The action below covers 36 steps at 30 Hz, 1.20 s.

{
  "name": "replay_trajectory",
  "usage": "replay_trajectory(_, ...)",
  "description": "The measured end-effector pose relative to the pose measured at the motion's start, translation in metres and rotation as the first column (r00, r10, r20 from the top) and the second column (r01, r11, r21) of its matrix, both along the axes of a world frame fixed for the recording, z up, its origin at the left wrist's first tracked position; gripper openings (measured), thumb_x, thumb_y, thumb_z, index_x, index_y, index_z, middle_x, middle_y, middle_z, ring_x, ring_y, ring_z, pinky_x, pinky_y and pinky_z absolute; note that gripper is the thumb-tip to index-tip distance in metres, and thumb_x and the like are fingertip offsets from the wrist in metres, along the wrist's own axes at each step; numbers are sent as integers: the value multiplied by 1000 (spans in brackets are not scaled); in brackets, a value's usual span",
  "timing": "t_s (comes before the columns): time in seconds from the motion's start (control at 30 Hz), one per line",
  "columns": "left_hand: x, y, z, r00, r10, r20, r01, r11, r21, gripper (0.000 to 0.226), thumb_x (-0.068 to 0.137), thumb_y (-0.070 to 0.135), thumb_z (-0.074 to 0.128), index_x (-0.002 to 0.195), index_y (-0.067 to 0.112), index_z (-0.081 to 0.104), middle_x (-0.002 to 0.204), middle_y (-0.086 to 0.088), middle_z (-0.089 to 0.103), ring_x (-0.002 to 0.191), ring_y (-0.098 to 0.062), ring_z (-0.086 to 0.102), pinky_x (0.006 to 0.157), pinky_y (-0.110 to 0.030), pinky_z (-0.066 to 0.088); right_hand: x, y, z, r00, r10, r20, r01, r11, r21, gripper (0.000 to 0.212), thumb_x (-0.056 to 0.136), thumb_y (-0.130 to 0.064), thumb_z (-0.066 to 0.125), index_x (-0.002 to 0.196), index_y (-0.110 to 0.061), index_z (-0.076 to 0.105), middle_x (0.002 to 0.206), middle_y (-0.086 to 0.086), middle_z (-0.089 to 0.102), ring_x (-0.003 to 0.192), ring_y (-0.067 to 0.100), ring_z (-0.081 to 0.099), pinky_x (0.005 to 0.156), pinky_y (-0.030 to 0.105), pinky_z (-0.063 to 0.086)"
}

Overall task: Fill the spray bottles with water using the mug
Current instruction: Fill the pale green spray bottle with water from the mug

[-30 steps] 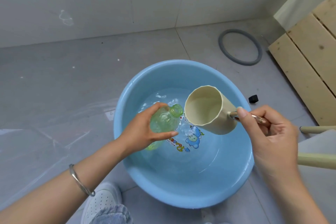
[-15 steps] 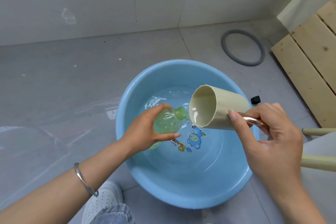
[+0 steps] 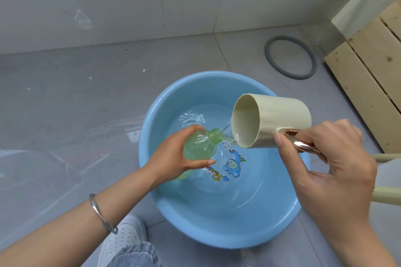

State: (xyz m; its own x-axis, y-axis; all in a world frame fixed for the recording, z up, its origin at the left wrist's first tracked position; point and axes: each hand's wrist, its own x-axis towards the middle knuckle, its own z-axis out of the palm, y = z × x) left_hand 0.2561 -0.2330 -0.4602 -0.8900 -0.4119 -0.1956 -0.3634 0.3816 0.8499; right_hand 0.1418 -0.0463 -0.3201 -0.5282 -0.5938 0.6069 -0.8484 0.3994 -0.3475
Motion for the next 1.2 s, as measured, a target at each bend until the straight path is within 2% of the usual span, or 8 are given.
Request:
replay_trajectory(0.53, 2, 2, -3, 1000, -3, 11, 3, 1000, 20, 81, 55, 76, 72, 124, 40, 50, 121, 23, 60, 114, -6, 56, 100, -32, 45, -2, -5, -6, 937, 166, -309, -145, 985, 89, 35, 86, -17, 68, 55, -4, 56, 57, 1, 51, 66, 21, 36, 74, 29, 26)
replay_trajectory(0.63, 3, 1, -4, 1000, -3, 5, 3, 1000, 24, 79, 56, 73, 76, 123, 39, 51, 119, 22, 60, 112, -6, 57, 99, -30, 44, -4, -6, -16, 979, 131, -159, -129, 991, 23, 33, 85, -21, 67, 58, -6, 55, 61, -10, 41, 67, 12, 35, 76, 27, 28)
replay_trajectory(0.7, 5, 0, -4, 1000, 10, 4, -10, 999, 37, 74, 55, 75, 71, 119, 44, 50, 115, 26, 60, 110, -3, 56, 97, -25, 44, -13, -1, -35, 985, 7, 174, 8, 996, -86, 31, 84, -31, 65, 62, -11, 53, 61, -13, 38, 66, 5, 35, 70, 23, 30)
replay_trajectory(0.77, 6, -1, -4, 999, 35, 4, -35, 997, 65, 68, 53, 76, 70, 113, 50, 48, 111, 31, 59, 108, 3, 55, 94, -18, 42, -28, 4, -59, 841, -84, 535, 191, 970, -148, 35, 82, -40, 63, 64, -14, 49, 60, -6, 41, 63, 6, 37, 61, 23, 30)
replay_trajectory(0.83, 8, -2, -3, 999, 52, 2, -52, 995, 81, 64, 53, 76, 70, 109, 55, 47, 111, 37, 56, 107, 10, 53, 91, -9, 38, -41, 13, -85, 720, -140, 680, 277, 956, -97, 43, 80, -46, 61, 65, -7, 49, 59, -3, 42, 59, 9, 36, 57, 24, 29)
replay_trajectory(0.97, 7, -4, -2, 998, 59, -14, -58, 995, 82, 66, 54, 75, 69, 111, 51, 48, 111, 35, 57, 107, 10, 53, 91, -7, 38, -47, 26, -123, 741, -283, 609, 272, 956, 114, 40, 80, -43, 58, 61, -10, 46, 58, -4, 46, 65, 19, 43, 61, 30, 32)
replay_trajectory(1.1, 7, -3, -5, 998, 54, -33, -51, 995, 81, 72, 57, 72, 72, 119, 40, 53, 113, 26, 61, 108, 1, 58, 97, -21, 43, -44, 30, -141, 864, -276, 421, 181, 950, 253, 30, 82, -28, 66, 61, -19, 46, 61, -9, 51, 69, 21, 46, 71, 30, 25)
replay_trajectory(1.2, 7, -2, -4, 998, 62, -33, -59, 995, 84, 66, 56, 72, 72, 114, 46, 52, 111, 29, 60, 107, 2, 57, 96, -18, 41, -43, 28, -151, 903, -252, 347, 138, 937, 322, 30, 82, -25, 66, 63, -23, 42, 62, -9, 48, 67, 20, 45, 70, 30, 22)
